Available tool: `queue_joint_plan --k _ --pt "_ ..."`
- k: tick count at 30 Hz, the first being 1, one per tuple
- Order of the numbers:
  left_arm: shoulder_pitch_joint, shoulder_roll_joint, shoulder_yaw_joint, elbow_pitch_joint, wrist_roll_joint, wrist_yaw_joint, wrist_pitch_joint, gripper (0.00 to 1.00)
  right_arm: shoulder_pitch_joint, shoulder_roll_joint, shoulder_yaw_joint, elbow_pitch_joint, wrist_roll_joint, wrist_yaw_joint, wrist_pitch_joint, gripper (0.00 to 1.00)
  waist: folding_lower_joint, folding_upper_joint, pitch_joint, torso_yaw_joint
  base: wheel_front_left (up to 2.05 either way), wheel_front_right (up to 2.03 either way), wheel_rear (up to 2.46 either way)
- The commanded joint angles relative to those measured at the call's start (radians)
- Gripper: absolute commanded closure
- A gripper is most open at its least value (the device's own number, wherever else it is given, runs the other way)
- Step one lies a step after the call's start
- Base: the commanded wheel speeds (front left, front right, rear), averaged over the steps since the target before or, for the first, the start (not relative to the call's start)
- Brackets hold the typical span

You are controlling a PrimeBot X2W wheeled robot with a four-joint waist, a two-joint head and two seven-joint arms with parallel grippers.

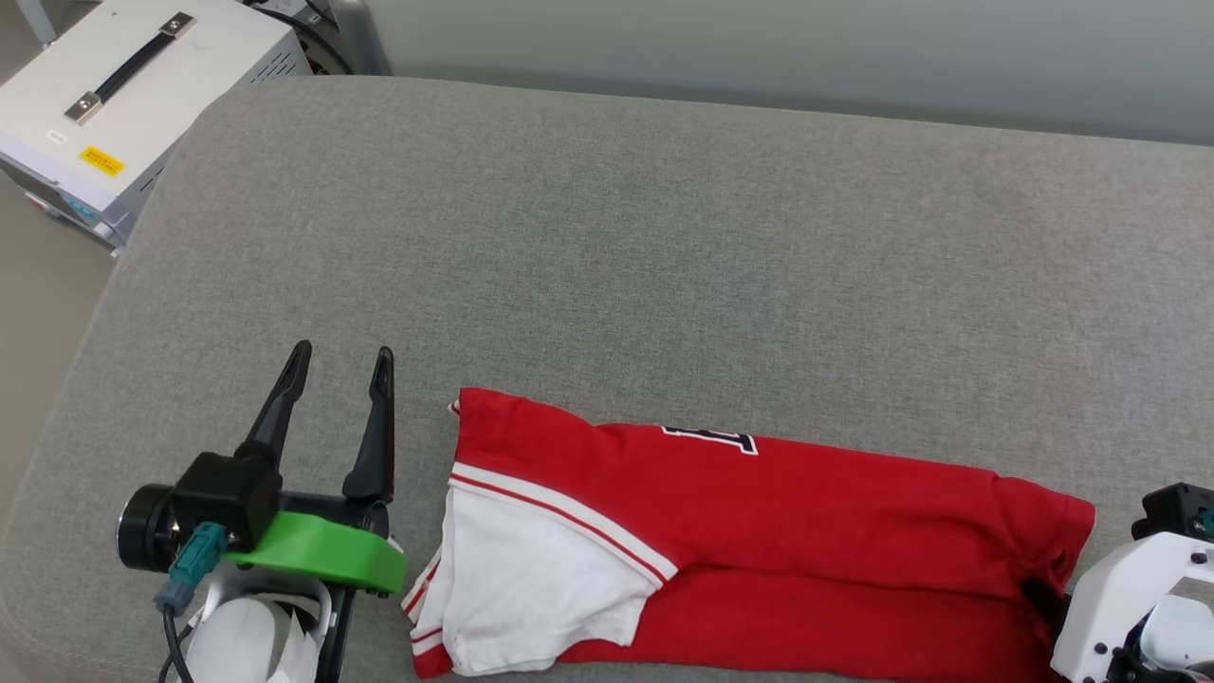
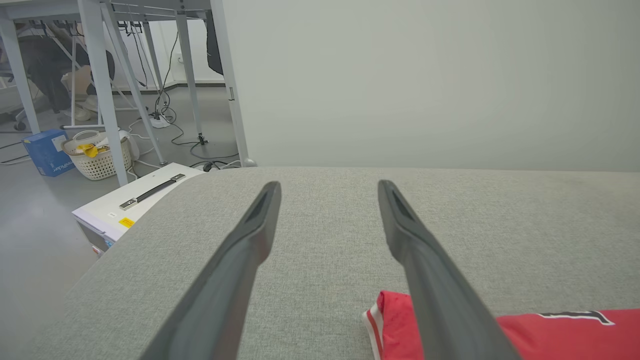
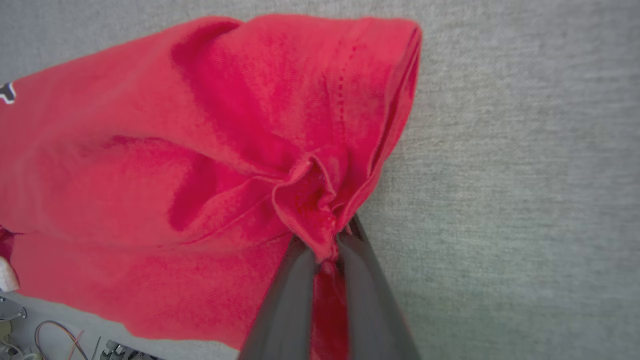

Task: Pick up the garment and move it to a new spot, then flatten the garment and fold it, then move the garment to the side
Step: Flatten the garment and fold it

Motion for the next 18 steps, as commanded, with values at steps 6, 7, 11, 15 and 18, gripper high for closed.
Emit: queue_joint_plan --k 6,7,11,15,18 --pt "0.025 -0.020 0.022 0.016 0.028 -0.025 -0.006 0.00 -0.013 -0.025 -0.031 0.008 -0.010 0.001 -0.057 1.00 0.0000 0.0105 -0.027 -0.012 0.00 0.00 0.00" --pt "0.027 -0.022 0.024 0.018 0.031 -0.028 -0.006 0.00 -0.014 -0.033 -0.043 0.007 -0.011 0.001 -0.064 1.00 0.0000 0.0105 -0.030 -0.014 0.00 0.00 0.00" --pt "0.031 -0.027 0.032 0.021 0.038 -0.037 -0.006 0.00 -0.020 -0.068 -0.087 0.008 -0.016 0.001 -0.083 1.00 0.0000 0.0105 -0.037 -0.023 0.00 0.00 0.00" --pt "0.034 -0.031 0.035 0.024 0.044 -0.043 -0.006 0.00 -0.031 -0.109 -0.146 0.021 -0.043 0.001 -0.110 1.00 0.0000 0.0105 -0.043 -0.033 0.00 0.00 0.00" --pt "0.036 -0.033 0.034 0.028 0.048 -0.046 -0.006 0.00 -0.036 -0.134 -0.179 0.035 -0.086 0.001 -0.127 1.00 0.0000 0.0105 -0.049 -0.038 0.00 0.00 0.00"
